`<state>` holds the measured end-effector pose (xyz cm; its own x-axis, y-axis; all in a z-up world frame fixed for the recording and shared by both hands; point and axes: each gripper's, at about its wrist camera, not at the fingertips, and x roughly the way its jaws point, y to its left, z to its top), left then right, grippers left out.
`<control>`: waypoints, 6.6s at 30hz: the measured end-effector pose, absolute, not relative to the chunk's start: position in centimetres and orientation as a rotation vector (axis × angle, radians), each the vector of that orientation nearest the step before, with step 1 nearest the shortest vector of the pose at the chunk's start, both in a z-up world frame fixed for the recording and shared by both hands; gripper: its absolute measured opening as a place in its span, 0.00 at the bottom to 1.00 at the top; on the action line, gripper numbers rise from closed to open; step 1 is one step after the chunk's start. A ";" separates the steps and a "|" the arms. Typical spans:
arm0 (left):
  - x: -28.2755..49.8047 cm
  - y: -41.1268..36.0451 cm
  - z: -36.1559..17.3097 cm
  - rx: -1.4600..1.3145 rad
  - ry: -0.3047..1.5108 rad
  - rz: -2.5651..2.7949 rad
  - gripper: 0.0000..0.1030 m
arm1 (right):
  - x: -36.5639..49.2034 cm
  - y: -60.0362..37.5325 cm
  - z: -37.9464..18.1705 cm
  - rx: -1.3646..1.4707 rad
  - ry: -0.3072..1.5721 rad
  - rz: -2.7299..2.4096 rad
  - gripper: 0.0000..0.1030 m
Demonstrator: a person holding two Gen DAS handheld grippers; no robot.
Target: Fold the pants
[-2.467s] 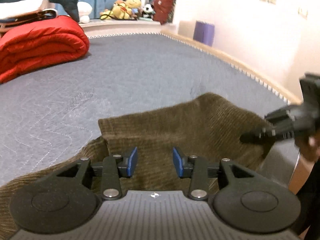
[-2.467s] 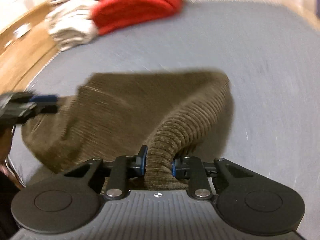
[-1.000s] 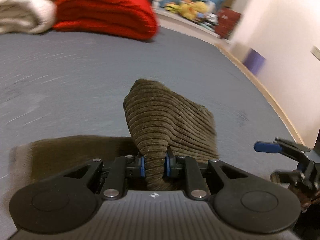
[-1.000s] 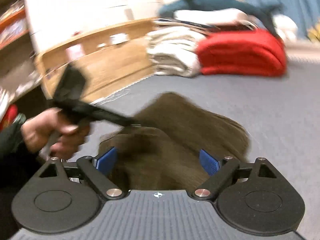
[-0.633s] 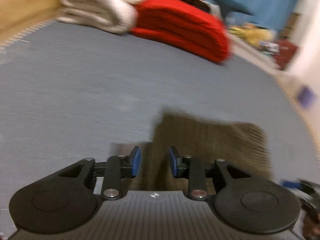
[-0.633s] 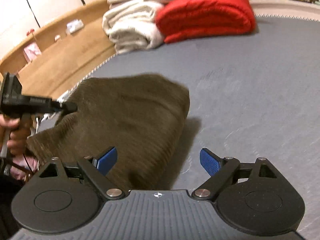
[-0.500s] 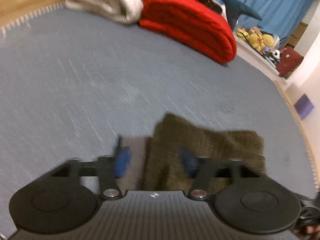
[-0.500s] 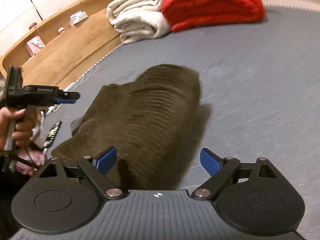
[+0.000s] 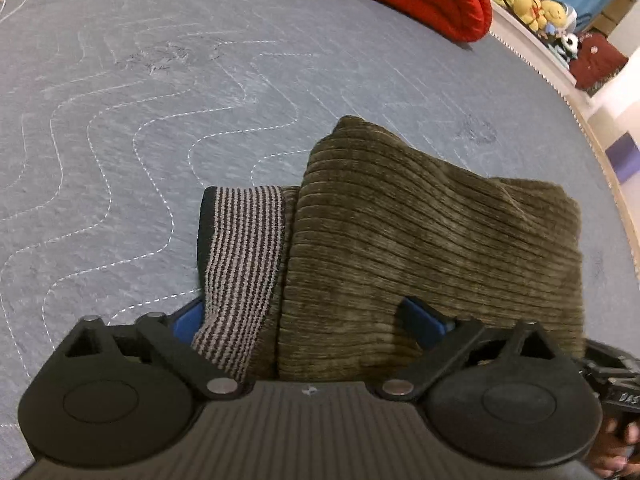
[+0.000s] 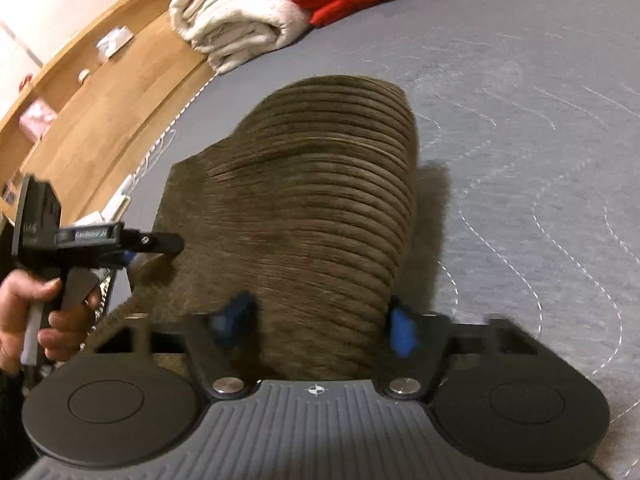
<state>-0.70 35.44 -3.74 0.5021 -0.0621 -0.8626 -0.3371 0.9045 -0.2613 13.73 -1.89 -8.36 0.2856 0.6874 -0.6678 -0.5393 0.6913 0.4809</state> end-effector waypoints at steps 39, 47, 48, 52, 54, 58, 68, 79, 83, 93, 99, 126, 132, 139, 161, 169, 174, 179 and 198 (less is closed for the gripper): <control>3.8 2.8 -4.6 0.314 0.888 -0.675 0.44 | 11.4 -27.7 -2.3 0.012 0.600 0.348 0.62; 6.7 5.6 -1.5 0.060 0.769 -0.593 0.46 | 7.7 -21.9 -2.6 -0.274 0.561 0.547 0.71; 8.0 6.7 -1.3 -0.033 0.749 -0.525 0.46 | 7.2 -21.2 -2.7 -0.310 0.553 0.580 0.72; 11.8 9.4 -3.4 -0.363 0.756 -0.366 0.46 | 6.0 -19.5 -3.1 -0.421 0.566 0.639 0.74; 13.0 9.5 -4.6 -0.394 0.762 -0.314 0.46 | 6.5 -19.2 -3.9 -0.464 0.648 0.638 0.74; 14.6 9.8 -6.2 -0.429 0.780 -0.280 0.46 | 7.1 -19.5 -4.6 -0.472 0.746 0.647 0.75; 14.2 8.8 -5.4 -0.330 0.756 -0.344 0.14 | 8.6 -22.9 -1.6 -0.190 0.684 0.632 0.74; 11.9 11.9 -2.8 -0.104 0.681 -0.076 0.34 | 13.5 -28.0 -0.2 0.179 0.610 0.324 0.77; 10.0 12.9 -1.5 -0.169 0.641 -0.142 0.34 | 15.8 -27.2 -0.9 0.225 0.633 0.305 0.78; 4.7 6.9 -6.2 0.327 0.882 -0.589 0.34 | 22.0 -24.5 -3.0 0.303 0.696 0.215 0.81; 6.1 12.2 -3.9 0.011 0.773 -0.464 0.41 | 24.5 -23.6 -5.4 0.228 0.752 0.098 0.81; 6.0 11.5 -6.9 0.035 0.957 -0.476 0.40 | 15.4 -25.7 -4.2 0.208 0.901 0.303 0.93; 6.9 13.6 -5.3 -0.138 0.868 -0.354 0.72 | 13.5 -26.1 -6.0 0.220 1.023 0.374 0.98; 8.8 12.8 -7.9 -0.253 0.957 -0.322 0.83 | 13.4 -25.4 -7.5 0.285 1.073 0.445 0.96; 5.6 8.2 -2.2 0.113 0.694 -0.268 0.68 | 9.7 -22.6 -0.6 -0.244 0.784 0.309 0.67; 4.6 2.6 -7.5 0.468 0.906 -0.445 0.52 | 9.6 -20.0 -3.4 -0.405 0.820 0.416 0.77; 3.7 2.7 -3.6 0.390 0.851 -0.377 0.55 | 10.0 -20.0 -3.9 -0.444 0.864 0.389 0.85; 2.6 3.1 2.8 0.203 0.711 -0.259 0.81 | 8.4 -20.5 1.9 -0.256 0.766 0.275 0.89; 0.1 -0.6 -3.3 0.015 0.810 0.102 1.00 | 5.5 -23.9 -0.7 0.125 0.652 0.044 0.99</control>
